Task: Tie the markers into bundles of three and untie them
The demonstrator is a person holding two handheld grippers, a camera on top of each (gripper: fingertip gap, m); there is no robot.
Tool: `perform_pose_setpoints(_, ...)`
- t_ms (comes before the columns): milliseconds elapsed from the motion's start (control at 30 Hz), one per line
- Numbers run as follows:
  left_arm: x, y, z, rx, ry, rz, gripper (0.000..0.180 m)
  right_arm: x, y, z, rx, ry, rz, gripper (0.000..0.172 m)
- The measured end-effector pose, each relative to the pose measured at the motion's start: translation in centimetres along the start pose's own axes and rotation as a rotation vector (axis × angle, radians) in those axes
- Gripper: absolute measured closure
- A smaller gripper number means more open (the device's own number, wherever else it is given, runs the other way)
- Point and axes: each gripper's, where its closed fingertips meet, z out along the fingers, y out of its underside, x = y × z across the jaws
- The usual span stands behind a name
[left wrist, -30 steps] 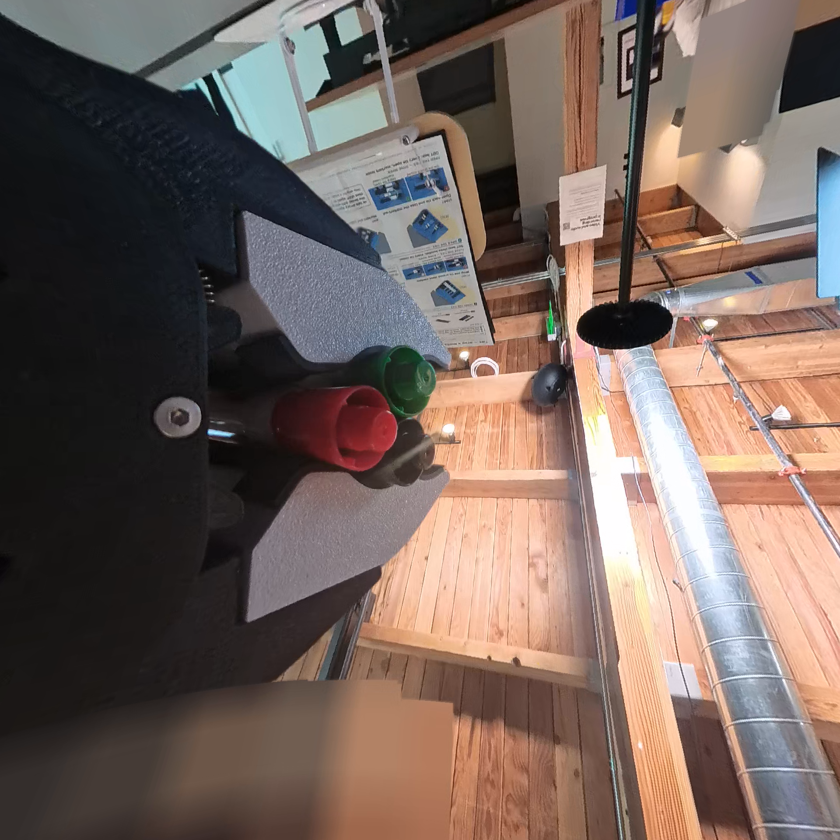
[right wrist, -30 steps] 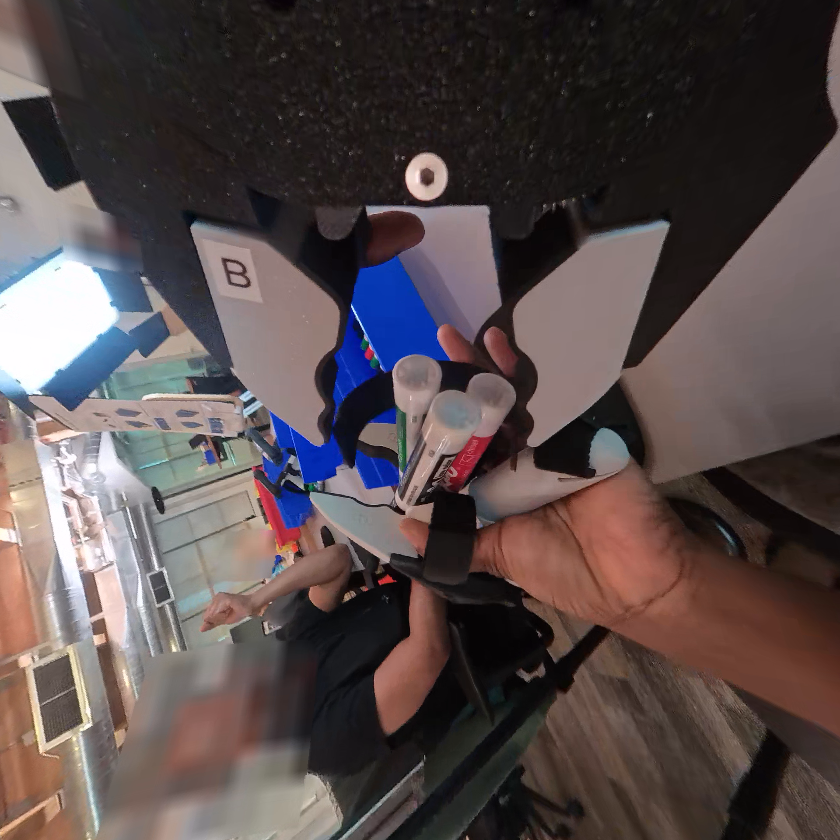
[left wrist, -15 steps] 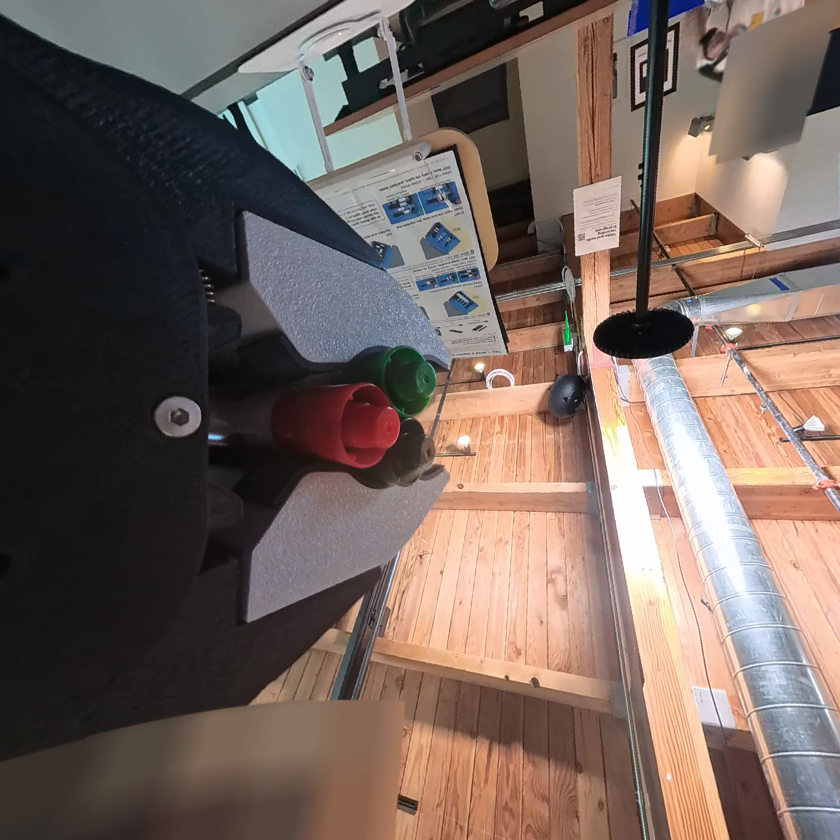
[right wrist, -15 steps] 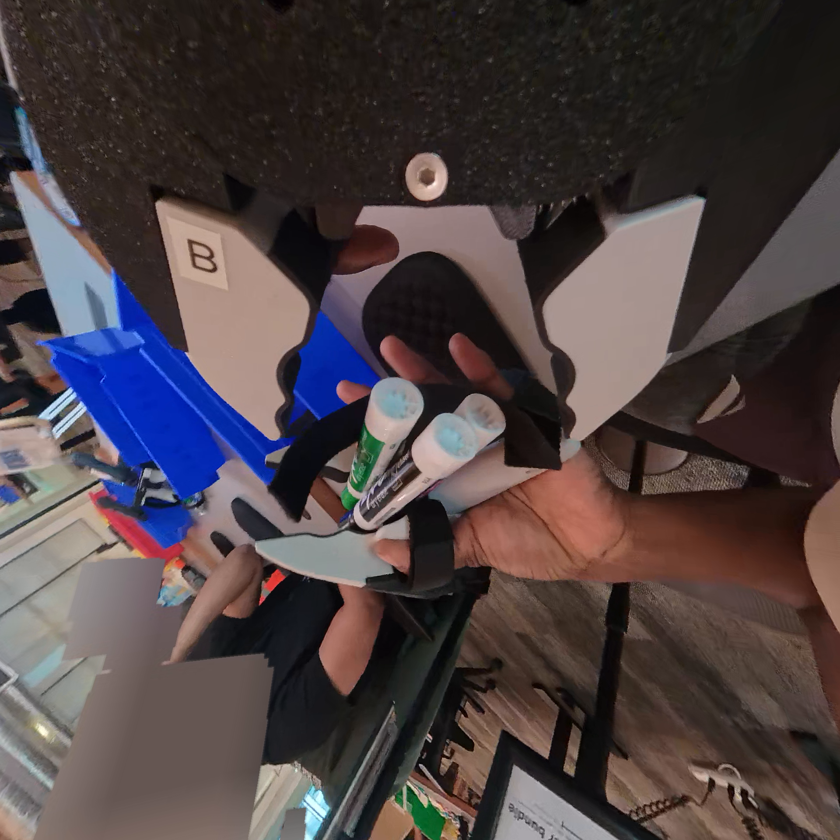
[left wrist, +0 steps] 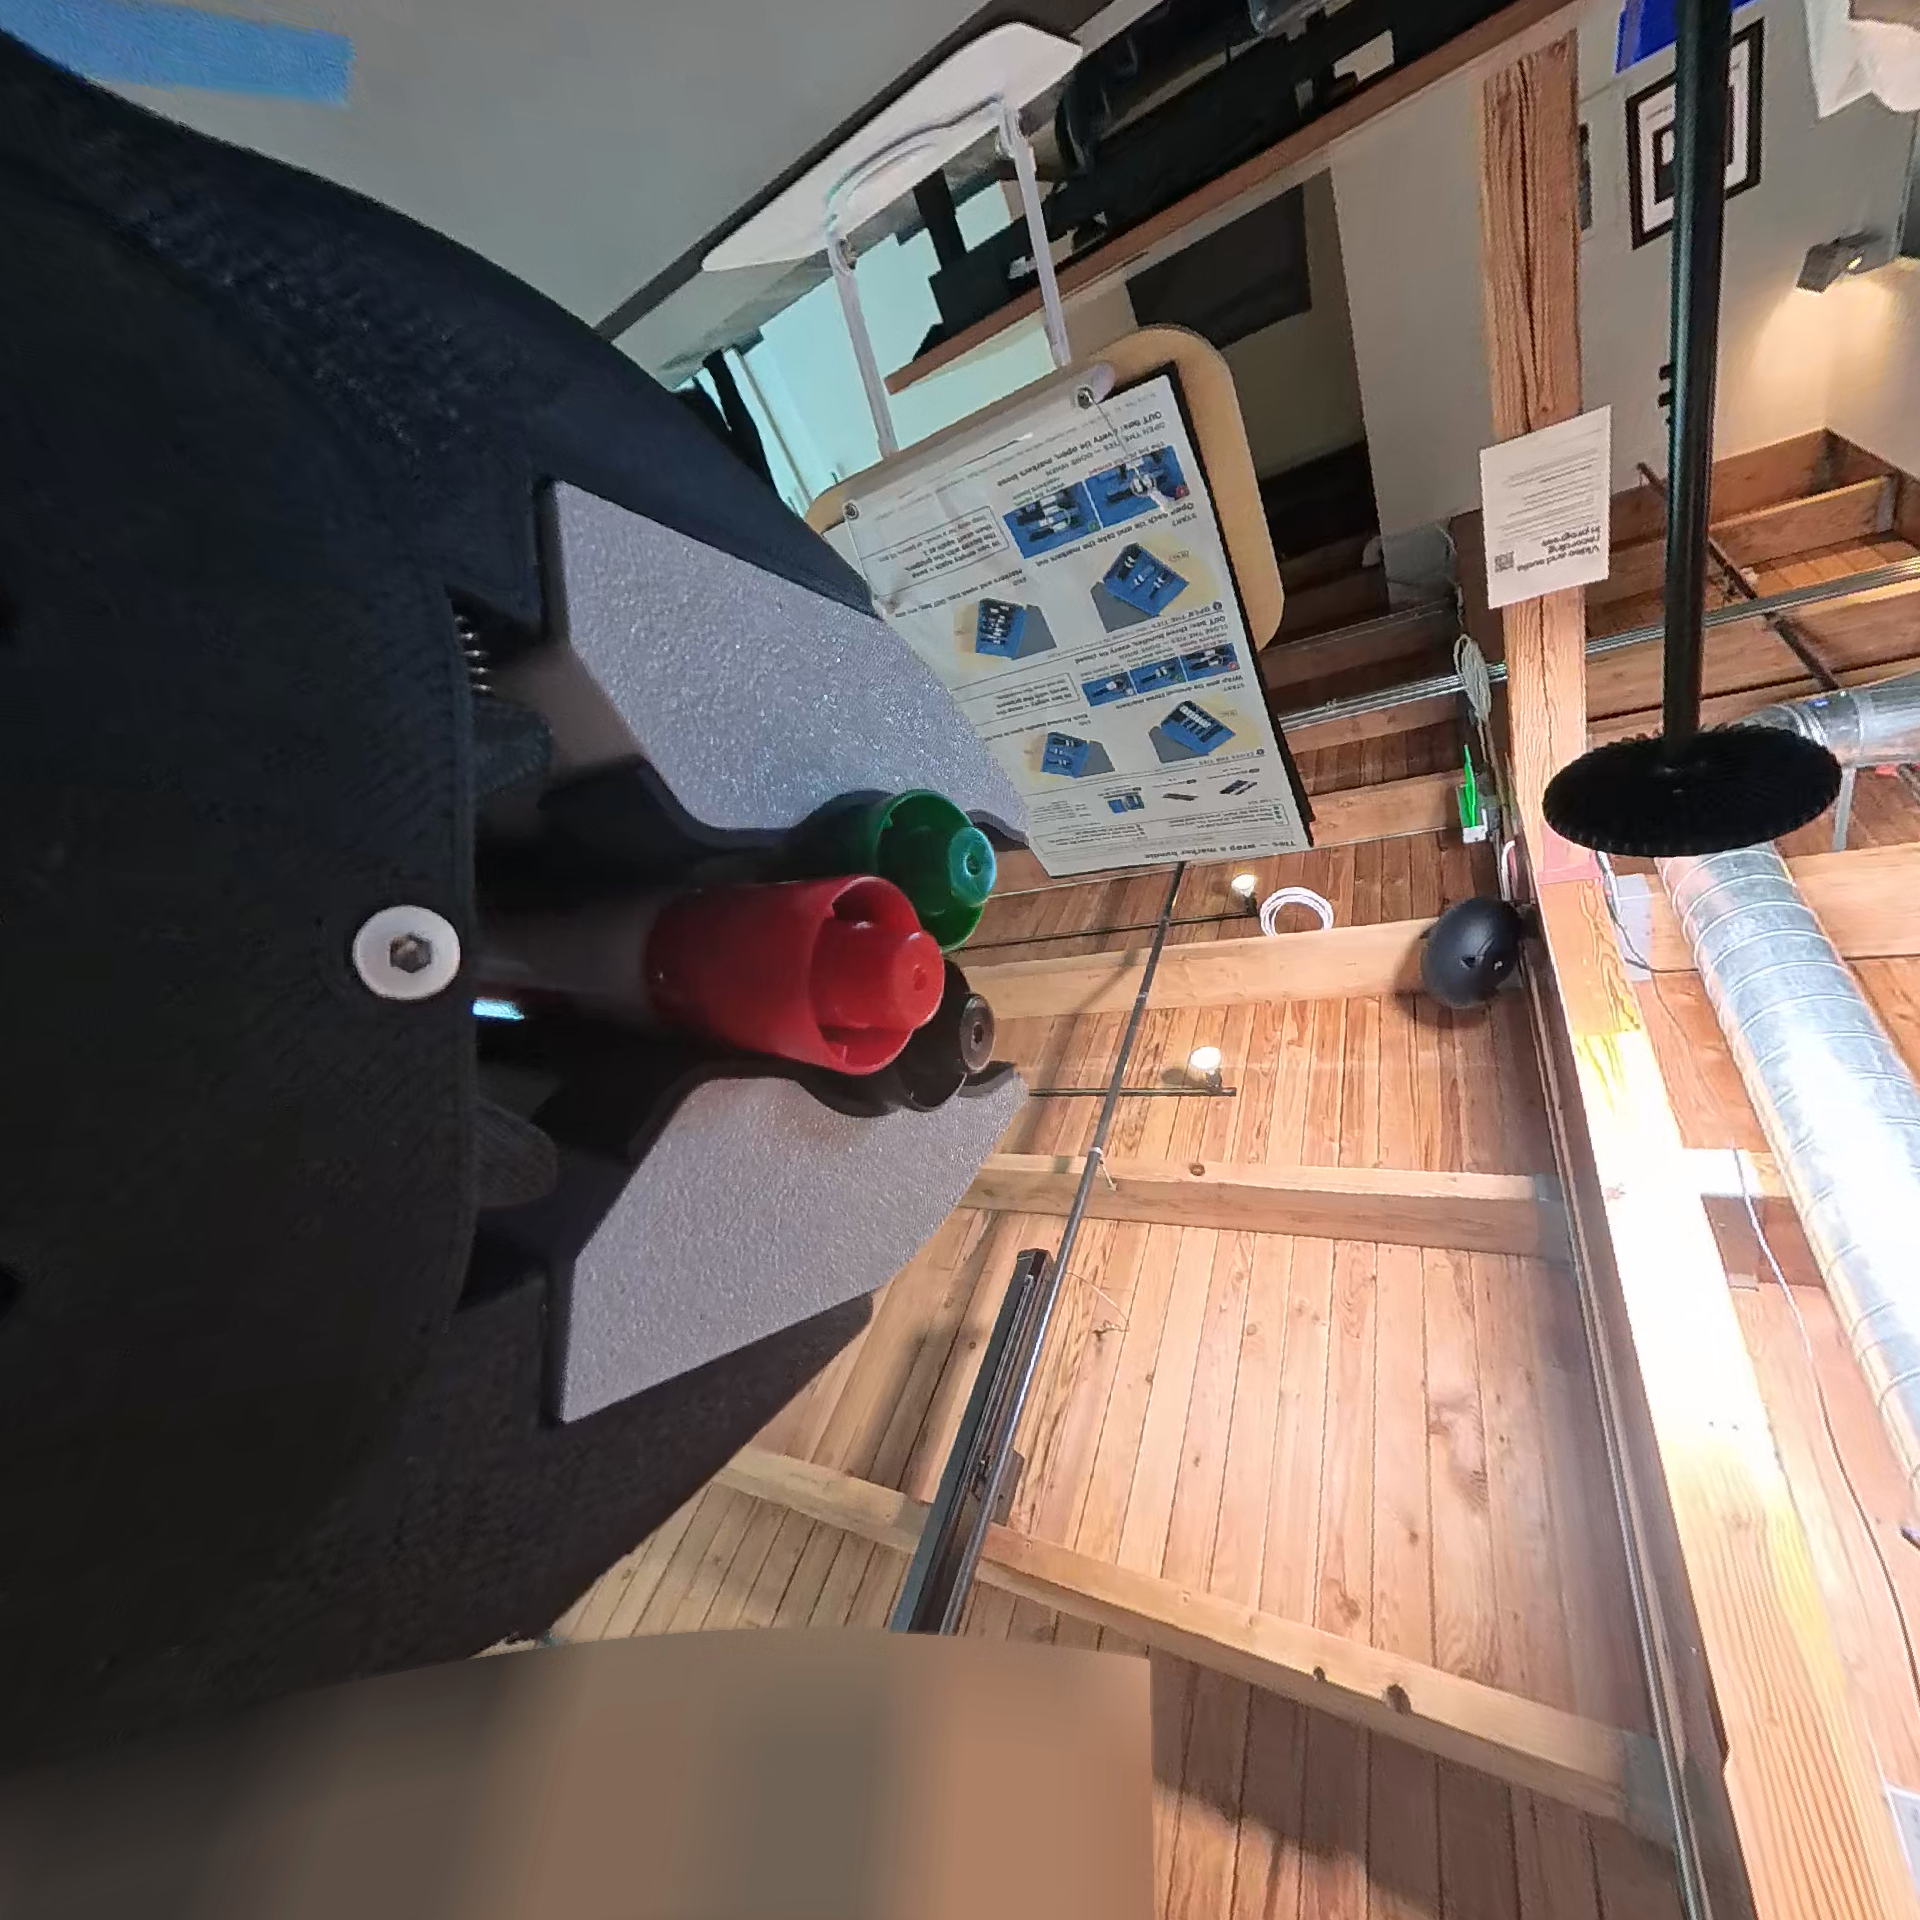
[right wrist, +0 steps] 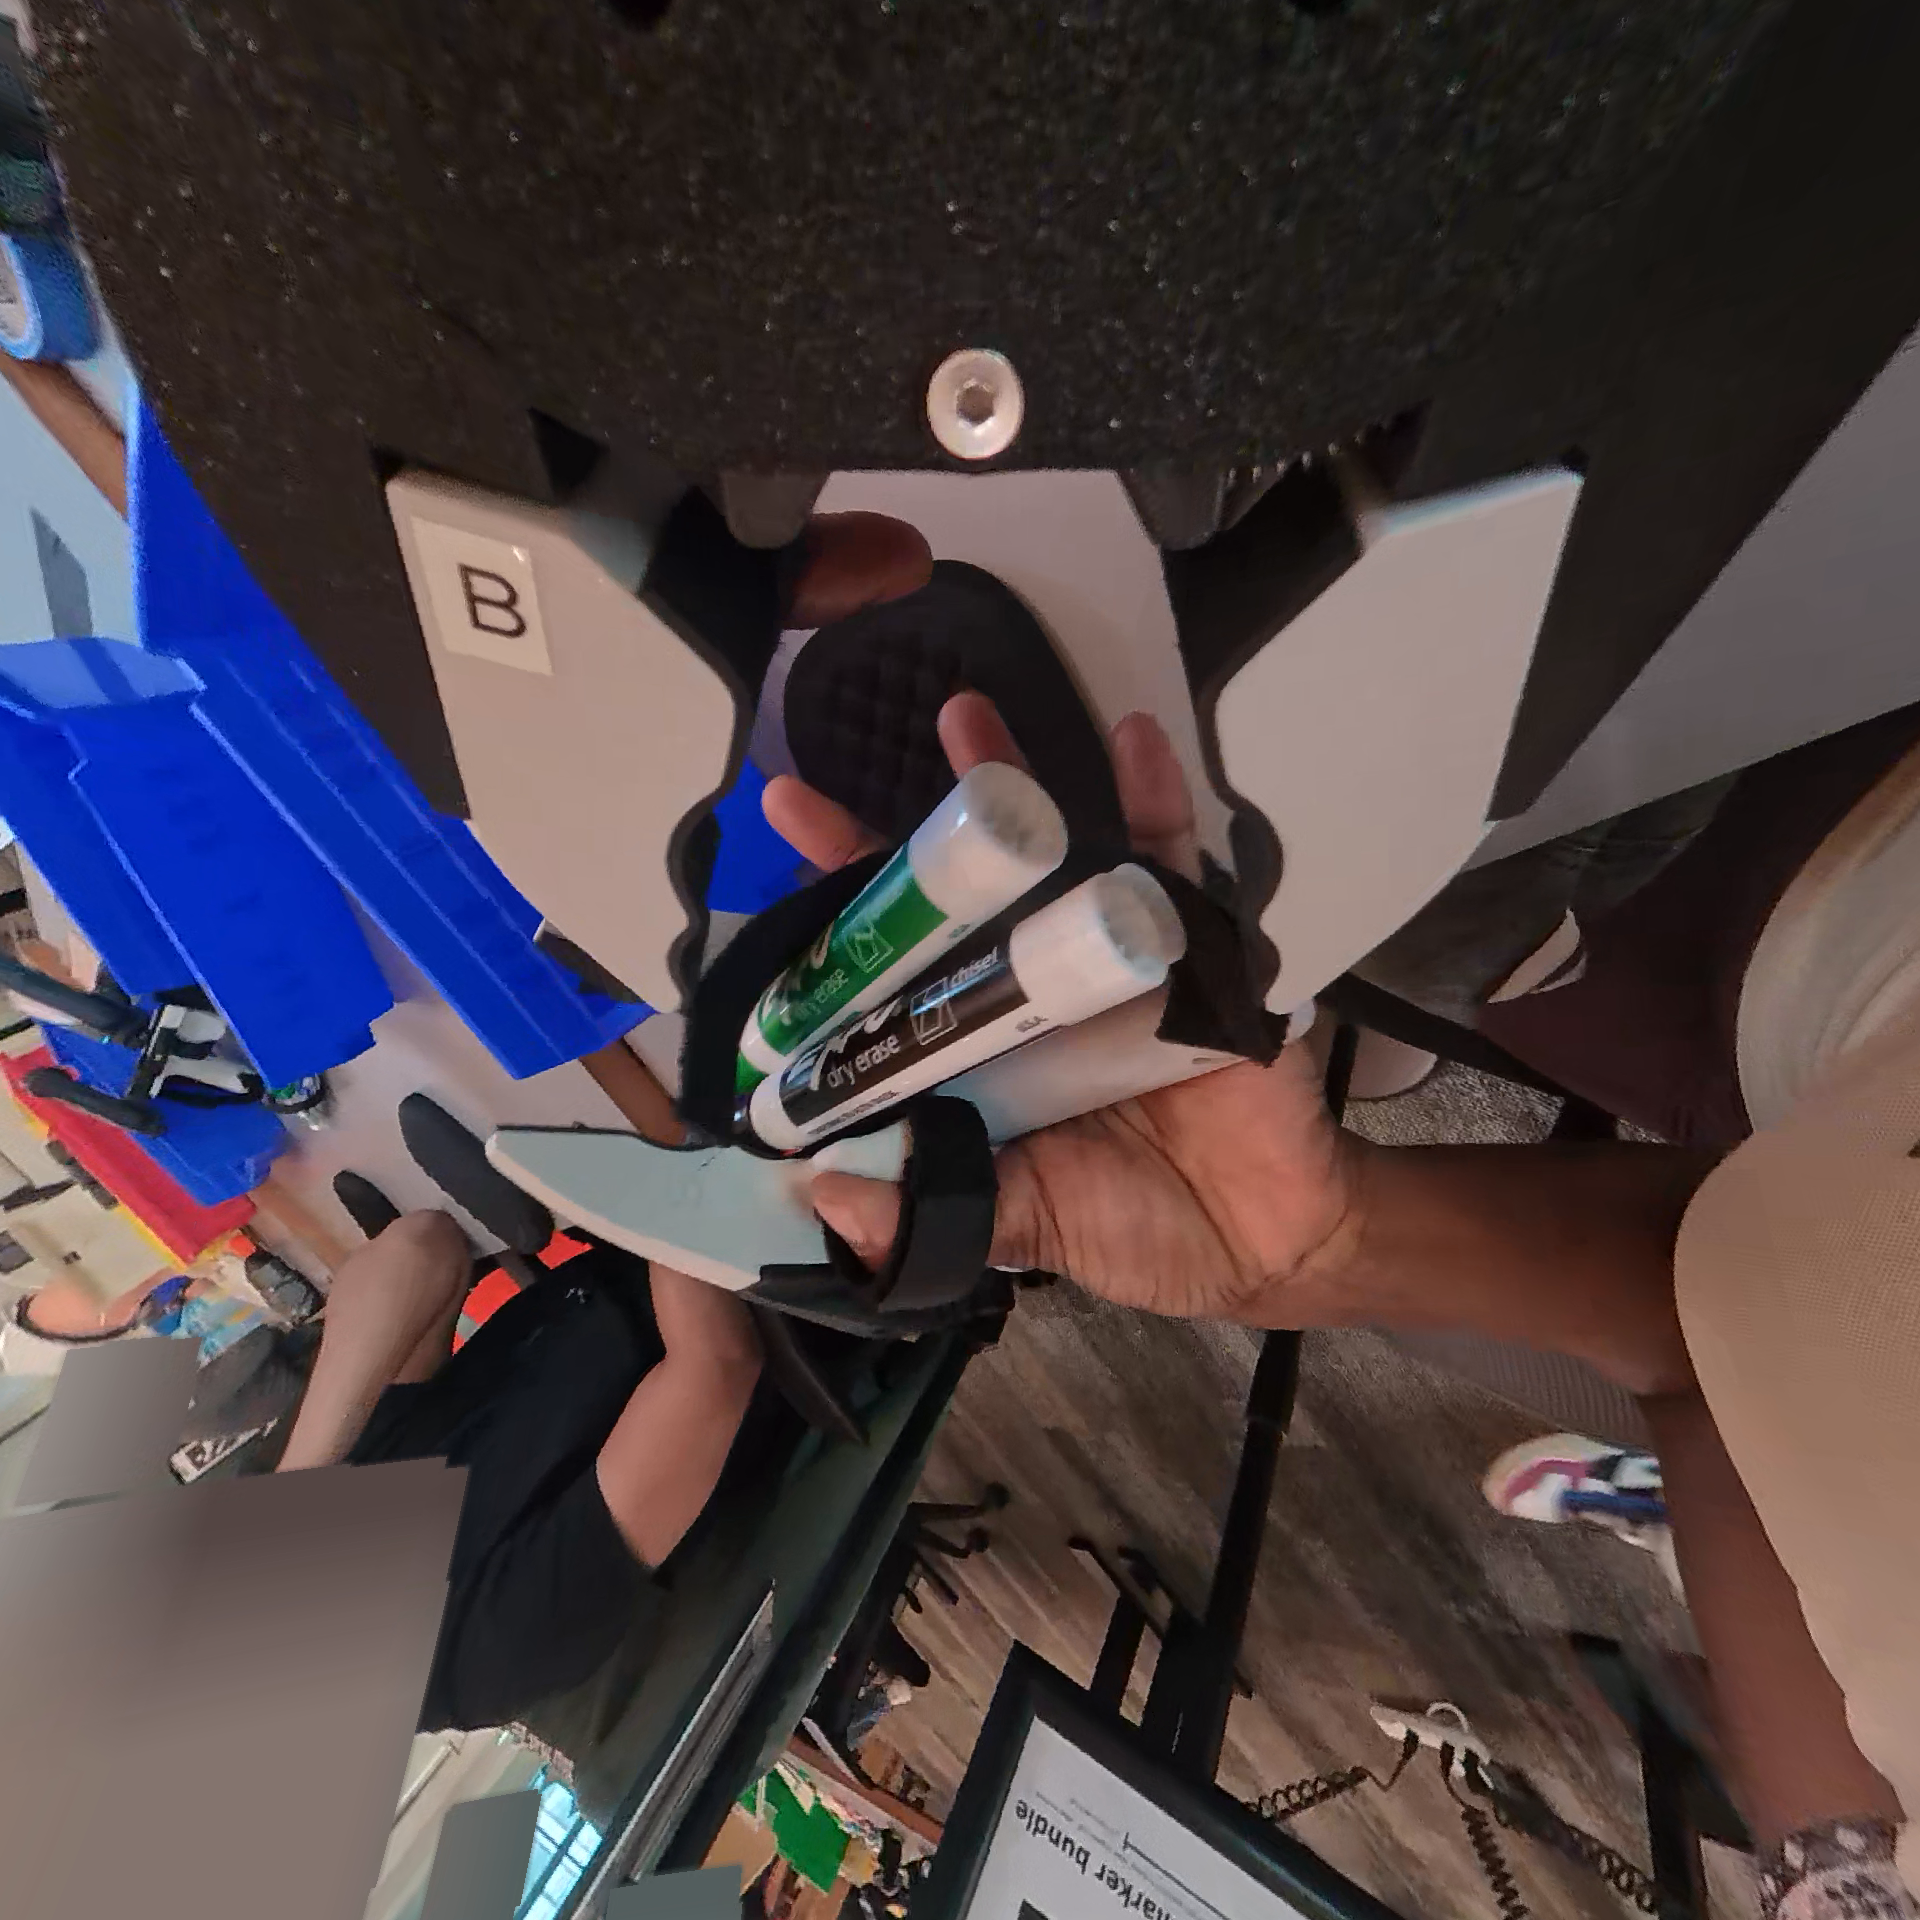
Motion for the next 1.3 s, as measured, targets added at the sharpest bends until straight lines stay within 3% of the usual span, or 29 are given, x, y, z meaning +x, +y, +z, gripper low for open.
perform_pose_setpoints(33, -0.1, -0.1, 0.0, 0.003, 0.000, -0.002, 0.142, -0.1, 0.0, -0.2, 0.003, -0.004, 0.025, 0.069)
perform_pose_setpoints(200, -0.4, -0.7, -0.2, 0.014, -0.021, 0.008, 0.142, -0.8, 1.1, -0.9, -0.041, -0.060, 0.175, 0.045)
perform_pose_setpoints(333, -0.6, 0.0, 0.2, -0.002, -0.015, -0.022, 0.142, -0.7, 2.0, 0.4, -0.078, -0.039, 0.108, 0.052)
perform_pose_setpoints(533, -0.4, -0.6, 0.3, 0.020, -0.015, 0.003, 0.142, -0.4, 0.9, 0.6, 0.036, 0.031, 0.106, 0.078)
perform_pose_setpoints(733, -0.4, -0.4, 0.3, 0.015, -0.015, 0.019, 0.142, 0.5, -0.5, -0.4, 0.244, 0.091, 0.304, 0.098)
perform_pose_setpoints(1067, -1.0, -0.2, 0.0, 0.009, -0.052, 0.022, 0.142, -0.9, 1.2, -0.4, 0.036, 0.125, 0.124, 0.067)
perform_pose_setpoints(1300, -0.4, -0.4, 0.2, 0.032, -0.028, 0.035, 0.142, -0.8, 0.6, 0.4, 0.090, 0.136, 0.191, 0.084)
